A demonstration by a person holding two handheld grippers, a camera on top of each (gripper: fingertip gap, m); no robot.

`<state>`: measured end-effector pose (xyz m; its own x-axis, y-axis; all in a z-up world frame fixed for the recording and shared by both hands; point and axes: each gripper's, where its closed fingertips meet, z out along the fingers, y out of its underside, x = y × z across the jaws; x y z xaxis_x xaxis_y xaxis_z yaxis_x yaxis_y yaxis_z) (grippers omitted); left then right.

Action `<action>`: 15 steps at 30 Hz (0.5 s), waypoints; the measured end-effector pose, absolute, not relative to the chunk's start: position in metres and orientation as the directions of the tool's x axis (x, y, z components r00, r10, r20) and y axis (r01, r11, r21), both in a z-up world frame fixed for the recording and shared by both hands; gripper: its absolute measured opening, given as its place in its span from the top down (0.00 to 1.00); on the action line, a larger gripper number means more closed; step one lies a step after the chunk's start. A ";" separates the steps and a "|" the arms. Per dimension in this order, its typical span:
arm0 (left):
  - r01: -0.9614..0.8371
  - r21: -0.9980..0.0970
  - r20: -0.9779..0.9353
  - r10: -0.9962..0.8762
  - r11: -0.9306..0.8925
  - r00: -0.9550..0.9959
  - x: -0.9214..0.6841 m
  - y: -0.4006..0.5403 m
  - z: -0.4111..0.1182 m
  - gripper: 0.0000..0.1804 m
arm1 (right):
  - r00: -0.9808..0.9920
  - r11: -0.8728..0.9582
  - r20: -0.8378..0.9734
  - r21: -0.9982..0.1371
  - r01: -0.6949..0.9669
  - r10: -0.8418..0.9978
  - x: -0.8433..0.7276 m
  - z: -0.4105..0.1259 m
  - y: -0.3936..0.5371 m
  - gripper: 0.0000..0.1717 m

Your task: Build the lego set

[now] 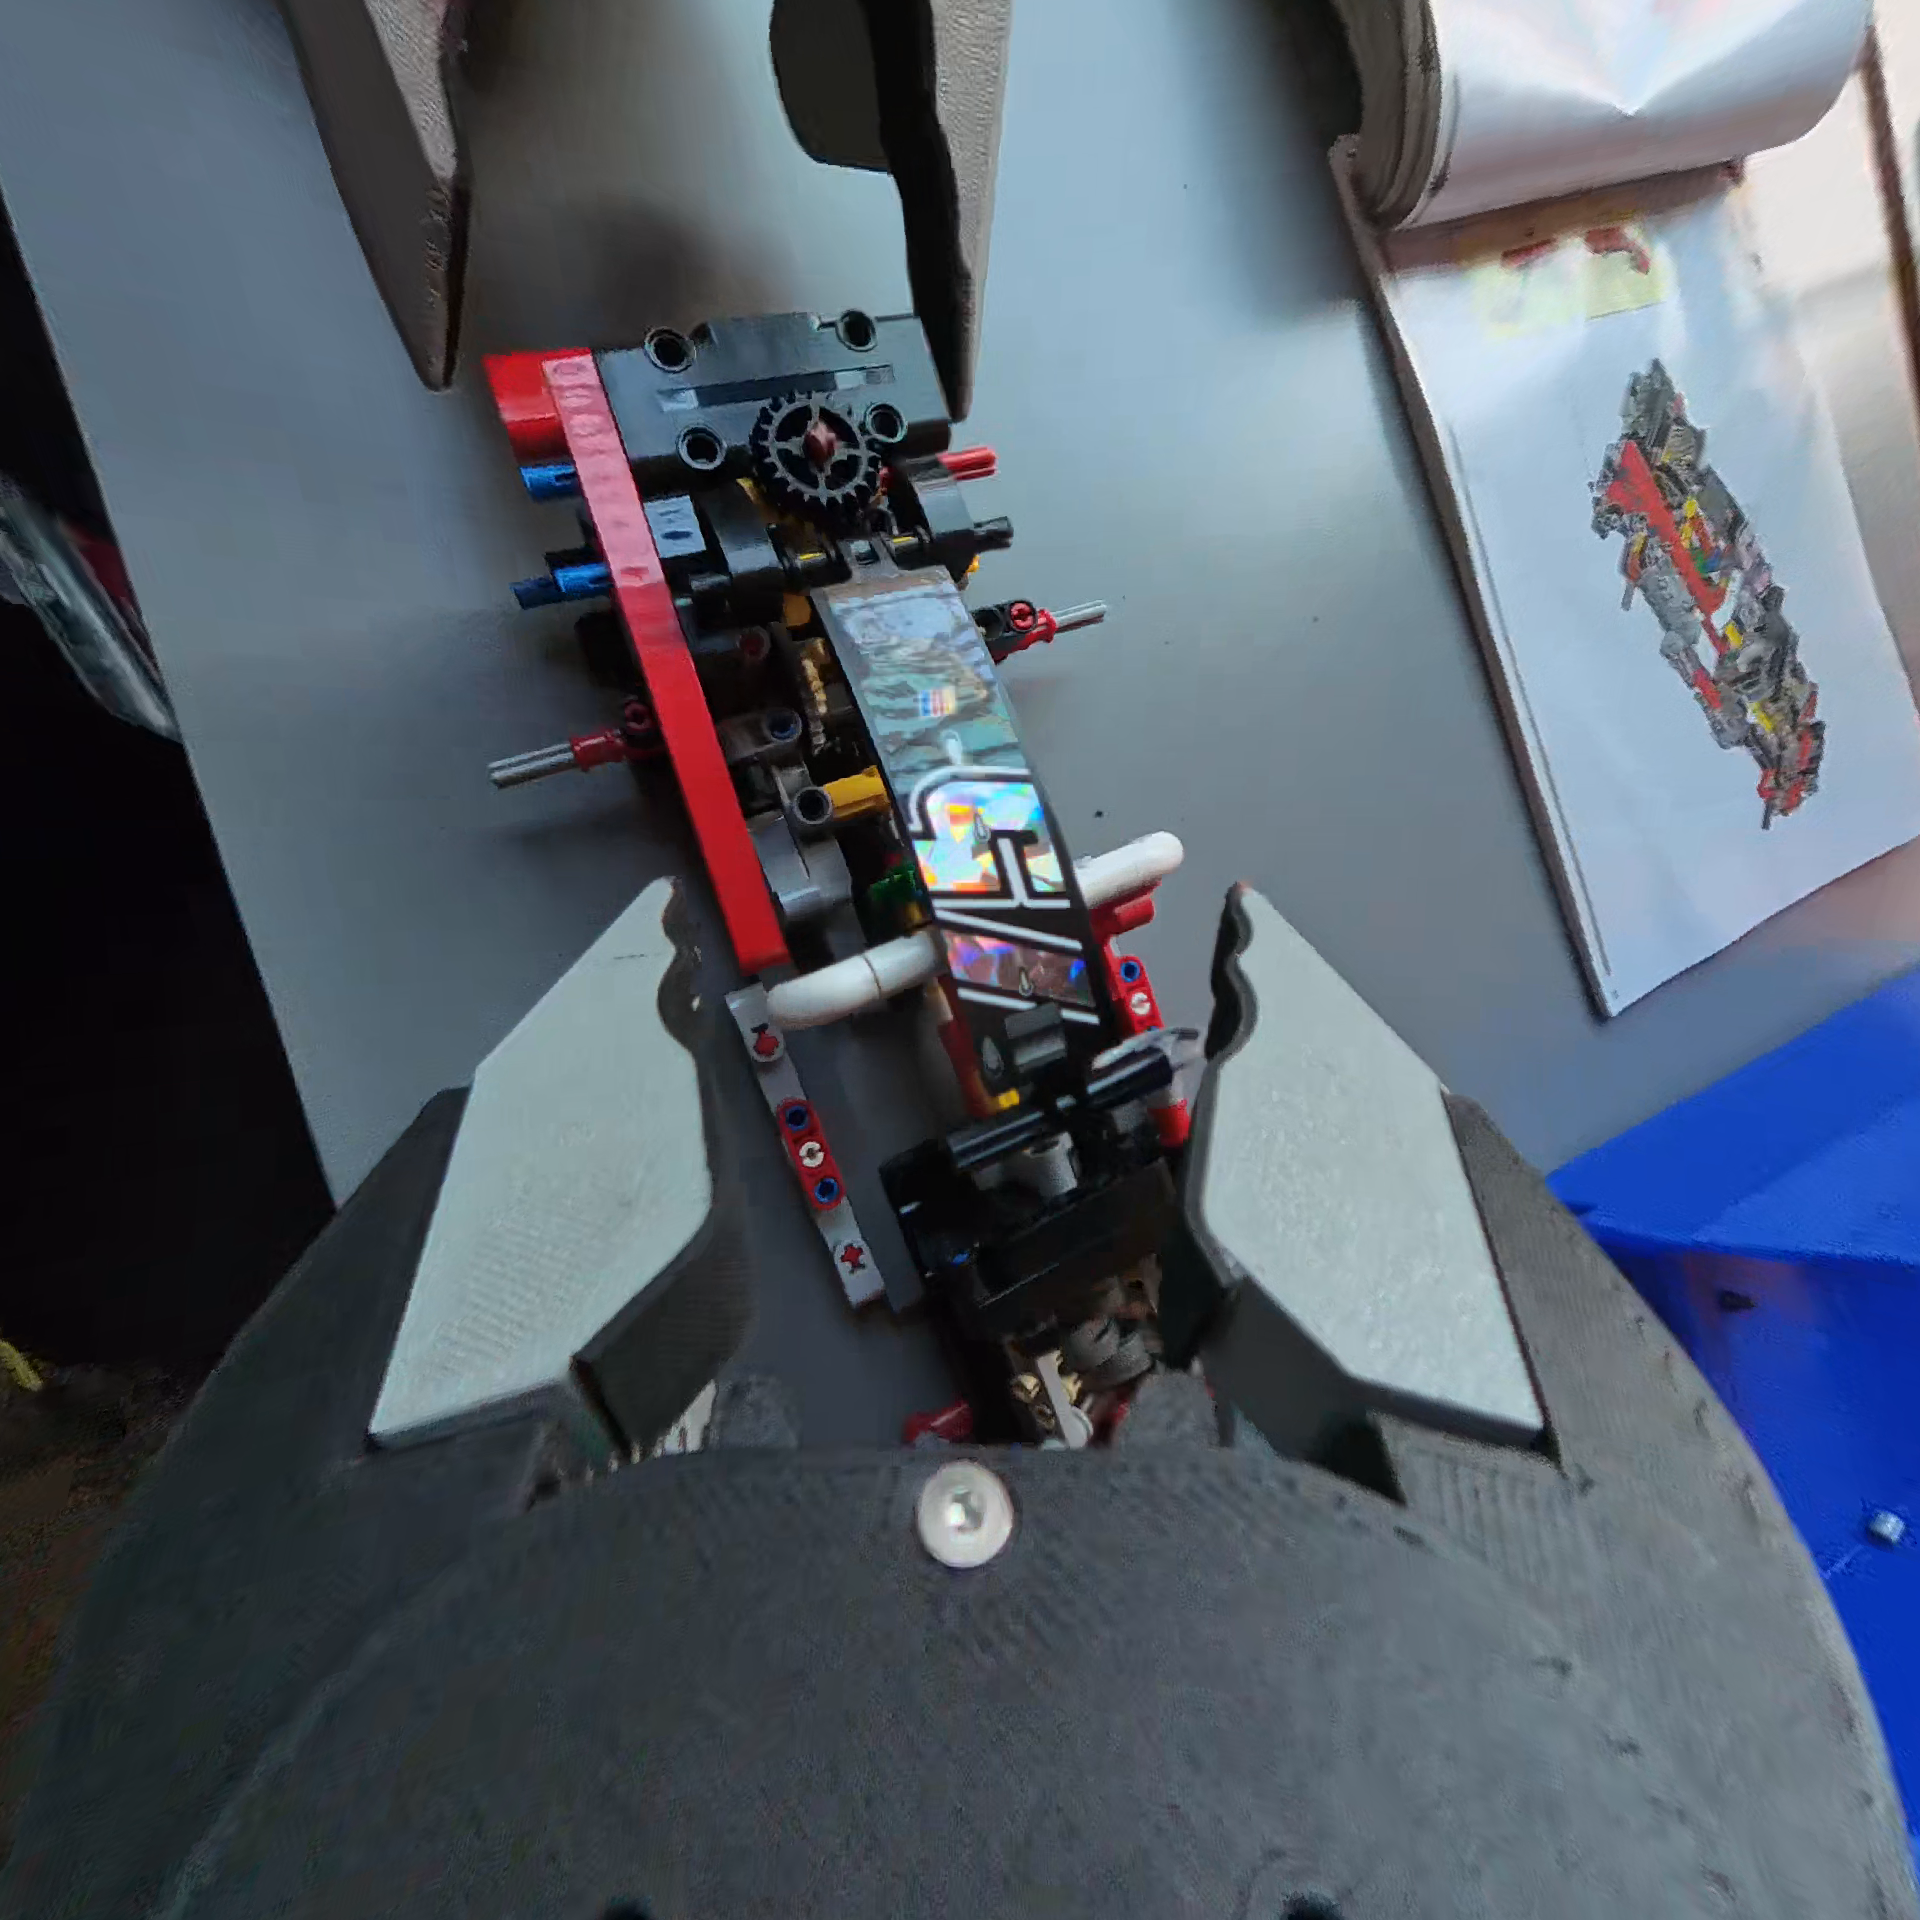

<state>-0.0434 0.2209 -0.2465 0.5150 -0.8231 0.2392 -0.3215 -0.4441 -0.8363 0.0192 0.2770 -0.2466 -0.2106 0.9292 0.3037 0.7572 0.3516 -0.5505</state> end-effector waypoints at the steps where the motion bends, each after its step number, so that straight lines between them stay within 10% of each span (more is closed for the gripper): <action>1: -0.340 -0.828 0.233 -0.826 -0.446 0.514 -0.041 0.222 -0.249 0.51 | -0.239 0.362 0.289 -0.527 0.769 0.927 0.020 -0.249 0.275 0.49; 15: -0.358 -0.816 0.137 -0.754 -0.453 0.642 -0.035 0.222 -0.256 0.55 | -0.239 0.353 0.278 -0.508 0.786 0.930 0.019 -0.255 0.276 0.55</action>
<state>-0.0349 0.2223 -0.2565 0.6424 -0.7541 0.1366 -0.3584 -0.4531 -0.8162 0.0194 0.2759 -0.2554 -0.2386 0.9304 0.2783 0.7858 0.3534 -0.5076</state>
